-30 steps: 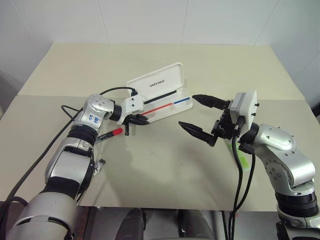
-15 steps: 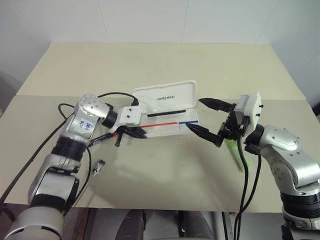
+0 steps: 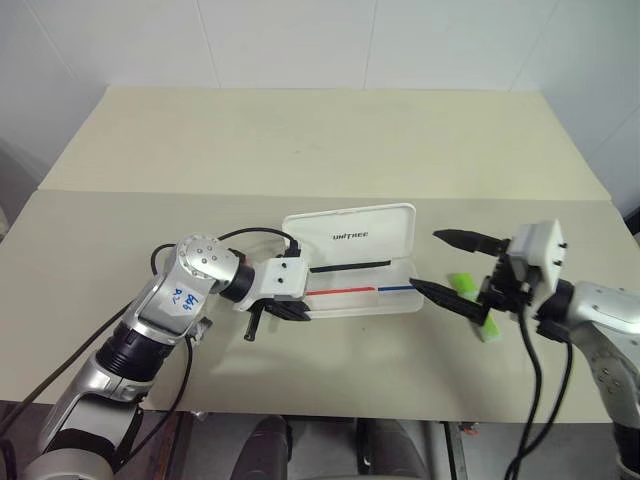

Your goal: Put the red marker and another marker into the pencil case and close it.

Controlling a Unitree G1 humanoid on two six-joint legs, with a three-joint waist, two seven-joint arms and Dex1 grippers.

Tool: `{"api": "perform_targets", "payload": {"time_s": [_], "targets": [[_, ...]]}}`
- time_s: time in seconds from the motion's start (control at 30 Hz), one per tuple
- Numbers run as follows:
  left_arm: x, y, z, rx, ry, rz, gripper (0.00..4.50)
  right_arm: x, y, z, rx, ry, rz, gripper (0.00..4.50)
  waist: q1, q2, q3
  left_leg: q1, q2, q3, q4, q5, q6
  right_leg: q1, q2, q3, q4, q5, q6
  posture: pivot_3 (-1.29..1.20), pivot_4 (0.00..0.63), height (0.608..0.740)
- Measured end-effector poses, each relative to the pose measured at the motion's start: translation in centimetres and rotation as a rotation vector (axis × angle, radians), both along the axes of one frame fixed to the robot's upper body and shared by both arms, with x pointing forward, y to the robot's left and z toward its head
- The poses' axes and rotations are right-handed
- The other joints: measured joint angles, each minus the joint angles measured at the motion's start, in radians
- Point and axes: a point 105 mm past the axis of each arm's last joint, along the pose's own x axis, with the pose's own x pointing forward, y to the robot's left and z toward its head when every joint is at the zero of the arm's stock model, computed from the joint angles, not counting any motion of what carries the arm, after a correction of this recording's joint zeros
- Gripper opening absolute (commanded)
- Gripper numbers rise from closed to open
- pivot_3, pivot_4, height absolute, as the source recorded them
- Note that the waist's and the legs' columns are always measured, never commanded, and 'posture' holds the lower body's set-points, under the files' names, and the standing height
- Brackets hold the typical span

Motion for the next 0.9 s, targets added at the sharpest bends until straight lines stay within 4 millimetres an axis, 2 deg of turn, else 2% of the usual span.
{"api": "perform_targets", "payload": {"time_s": [0.27,0.4,0.5,0.67,0.83,0.9], "targets": [[0.3,0.4,-0.6,0.034,-0.032,-0.018,0.06,-1.4,1.1,0.4,-0.028,-0.016,0.078,4.5,0.001,0.0,0.0,0.003,0.0,0.001,0.0,0.0,0.0,0.003,0.0,0.001,-0.001,0.001,0.0,0.0,0.15,0.74],[0.7,0.2,-0.7,0.021,-0.016,0.018,1.07,-1.2,1.4,0.6,-0.027,-0.028,0.081,4.5,0.001,0.0,0.0,0.004,0.0,0.001,0.0,0.001,0.001,0.003,0.0,0.001,0.0,0.002,-0.001,0.0,0.15,0.74],[0.9,-0.7,-0.8,-0.008,-0.008,0.032,2.07,-1.0,2.0,0.6,-0.02,-0.031,0.094,4.5,0.001,0.0,0.0,0.004,0.0,0.001,0.0,0.001,0.001,0.003,0.0,0.002,-0.001,0.003,0.0,0.0,0.15,0.74],[0.8,-2.2,0.2,-0.07,-0.001,0.018,2.07,-0.9,2.6,0.8,-0.013,-0.037,0.113,4.5,0.003,-0.001,0.0,0.003,0.0,0.001,0.0,0.001,0.001,0.002,0.0,0.001,-0.002,0.003,0.0,0.0,0.15,0.74],[0.0,-2.7,0.9,-0.094,0.006,0.004,2.07,-1.0,3.1,1.1,-0.02,-0.049,0.154,4.5,0.0,-0.001,0.0,0.003,0.0,0.001,-0.001,0.001,0.001,0.002,0.0,0.002,-0.002,0.003,0.0,0.0,0.15,0.74],[-0.2,-2.7,1.3,-0.101,0.013,0.005,2.63,-1.1,3.4,1.4,-0.034,-0.062,0.188,4.5,0.001,-0.001,0.0,0.003,0.0,0.001,-0.001,0.001,0.001,0.002,0.001,0.002,-0.002,0.003,0.0,0.0,0.15,0.74]]}}
